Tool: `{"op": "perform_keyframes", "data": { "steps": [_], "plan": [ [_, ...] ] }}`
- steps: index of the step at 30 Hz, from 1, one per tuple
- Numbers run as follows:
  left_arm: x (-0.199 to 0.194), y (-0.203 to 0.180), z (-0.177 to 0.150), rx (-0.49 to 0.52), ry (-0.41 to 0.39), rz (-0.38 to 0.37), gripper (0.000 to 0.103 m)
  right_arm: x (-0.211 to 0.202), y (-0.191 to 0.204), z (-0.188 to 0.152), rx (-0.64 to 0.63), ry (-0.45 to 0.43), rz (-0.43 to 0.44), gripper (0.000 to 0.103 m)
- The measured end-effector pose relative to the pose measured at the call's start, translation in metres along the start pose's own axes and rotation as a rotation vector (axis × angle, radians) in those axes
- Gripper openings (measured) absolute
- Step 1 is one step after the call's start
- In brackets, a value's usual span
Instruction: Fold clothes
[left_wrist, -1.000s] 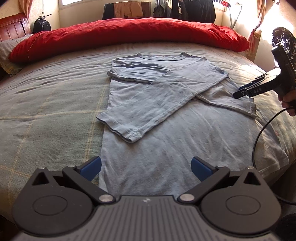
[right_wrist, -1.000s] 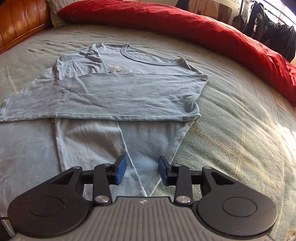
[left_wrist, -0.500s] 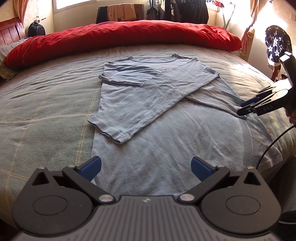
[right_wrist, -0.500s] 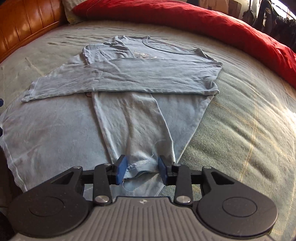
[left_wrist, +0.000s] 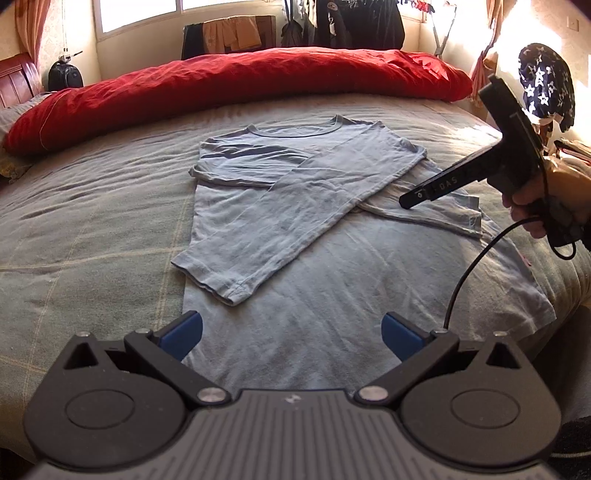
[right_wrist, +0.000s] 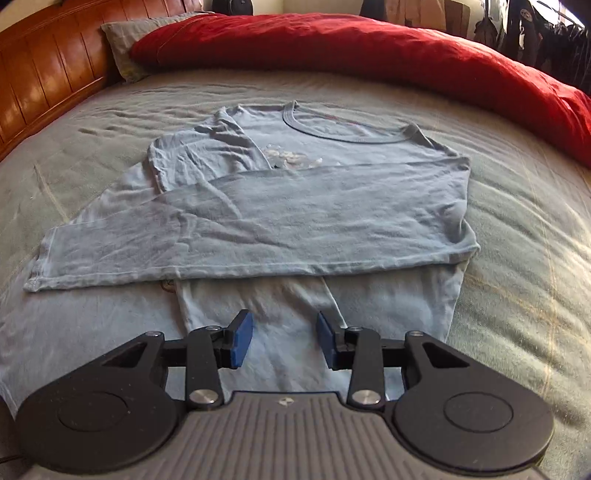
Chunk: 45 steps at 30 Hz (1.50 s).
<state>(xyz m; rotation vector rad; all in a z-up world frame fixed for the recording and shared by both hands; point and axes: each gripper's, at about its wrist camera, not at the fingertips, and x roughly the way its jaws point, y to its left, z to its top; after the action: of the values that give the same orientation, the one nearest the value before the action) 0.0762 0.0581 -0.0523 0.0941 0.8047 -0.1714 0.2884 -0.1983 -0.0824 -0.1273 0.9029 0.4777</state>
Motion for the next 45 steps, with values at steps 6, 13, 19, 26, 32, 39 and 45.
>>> {"op": "perform_keyframes", "data": {
  "steps": [6, 13, 19, 26, 32, 39, 45],
  "plan": [
    [0.011, 0.011, 0.002, 0.026, 0.043, -0.008, 0.102, -0.037, -0.004, -0.026, 0.056, -0.030, -0.041, 0.046],
    [0.026, 0.035, 0.053, 0.031, -0.002, -0.154, 0.102, -0.049, 0.046, -0.008, -0.114, -0.114, 0.022, 0.044],
    [0.093, 0.077, 0.118, -0.150, 0.065, -0.300, 0.050, -0.041, 0.076, -0.007, -0.126, -0.150, 0.087, 0.044],
    [0.166, 0.096, 0.139, -0.286, 0.207, -0.202, 0.049, -0.022, 0.081, 0.024, -0.171, -0.142, 0.146, 0.031],
    [0.147, 0.112, 0.153, -0.221, 0.206, -0.178, 0.070, 0.020, 0.106, 0.086, -0.301, -0.078, 0.225, 0.029],
    [0.122, 0.140, 0.166, -0.206, 0.162, -0.170, 0.079, 0.075, 0.145, 0.114, -0.466, -0.006, 0.147, 0.019],
    [0.118, 0.153, 0.153, -0.229, 0.133, -0.179, 0.079, 0.102, 0.155, 0.111, -0.525, 0.052, 0.042, 0.017]
  ]
}}
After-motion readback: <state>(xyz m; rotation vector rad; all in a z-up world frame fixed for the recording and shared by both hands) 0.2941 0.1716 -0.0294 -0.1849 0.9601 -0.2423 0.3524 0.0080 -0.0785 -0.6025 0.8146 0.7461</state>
